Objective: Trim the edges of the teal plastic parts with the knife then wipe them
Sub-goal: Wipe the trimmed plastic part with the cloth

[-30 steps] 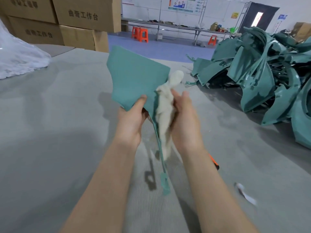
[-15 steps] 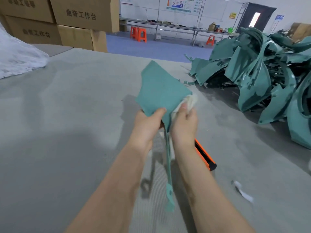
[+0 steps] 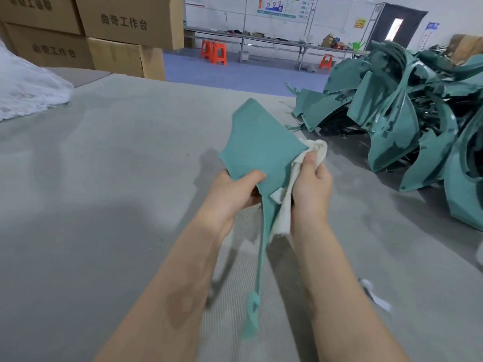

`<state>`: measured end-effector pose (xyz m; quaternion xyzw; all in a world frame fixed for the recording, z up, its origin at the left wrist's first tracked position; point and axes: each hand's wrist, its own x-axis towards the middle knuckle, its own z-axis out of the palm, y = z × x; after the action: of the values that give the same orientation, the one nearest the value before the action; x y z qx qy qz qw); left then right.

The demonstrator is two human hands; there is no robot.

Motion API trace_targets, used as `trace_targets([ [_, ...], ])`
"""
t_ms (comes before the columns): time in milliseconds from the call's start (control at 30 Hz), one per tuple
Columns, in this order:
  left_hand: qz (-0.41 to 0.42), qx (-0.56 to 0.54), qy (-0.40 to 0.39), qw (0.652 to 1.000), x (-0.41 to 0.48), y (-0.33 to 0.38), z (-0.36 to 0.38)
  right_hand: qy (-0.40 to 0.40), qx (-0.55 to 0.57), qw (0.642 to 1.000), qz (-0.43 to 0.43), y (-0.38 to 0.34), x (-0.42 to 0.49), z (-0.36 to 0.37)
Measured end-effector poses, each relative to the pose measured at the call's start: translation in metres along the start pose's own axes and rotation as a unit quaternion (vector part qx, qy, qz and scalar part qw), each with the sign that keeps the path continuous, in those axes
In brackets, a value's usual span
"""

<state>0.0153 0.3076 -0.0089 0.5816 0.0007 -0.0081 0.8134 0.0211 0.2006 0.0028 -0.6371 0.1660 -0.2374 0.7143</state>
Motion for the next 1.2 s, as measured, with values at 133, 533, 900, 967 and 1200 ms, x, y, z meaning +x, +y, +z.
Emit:
trace_targets([
  [133,-0.020,-0.074,-0.001,0.997,0.005,0.007,-0.011,-0.006,0.150,0.987,0.061,-0.004,0.002,-0.005],
  [533,0.006,-0.137,0.043,0.990,0.011,0.011,-0.031,-0.196,-0.127,0.972,-0.002,0.003,-0.017,0.013],
  [900,0.010,-0.122,0.064,0.990,0.009,0.008,-0.023,-0.166,-0.149,0.974,-0.039,0.015,-0.007,0.010],
  [967,0.041,-0.117,0.100,0.987,0.011,0.010,-0.028,-0.231,-0.201,0.951,-0.047,0.019,-0.014,0.015],
  [1200,-0.007,-0.085,0.038,0.996,0.013,0.013,-0.036,-0.199,-0.122,0.972,0.007,0.012,-0.009,0.010],
])
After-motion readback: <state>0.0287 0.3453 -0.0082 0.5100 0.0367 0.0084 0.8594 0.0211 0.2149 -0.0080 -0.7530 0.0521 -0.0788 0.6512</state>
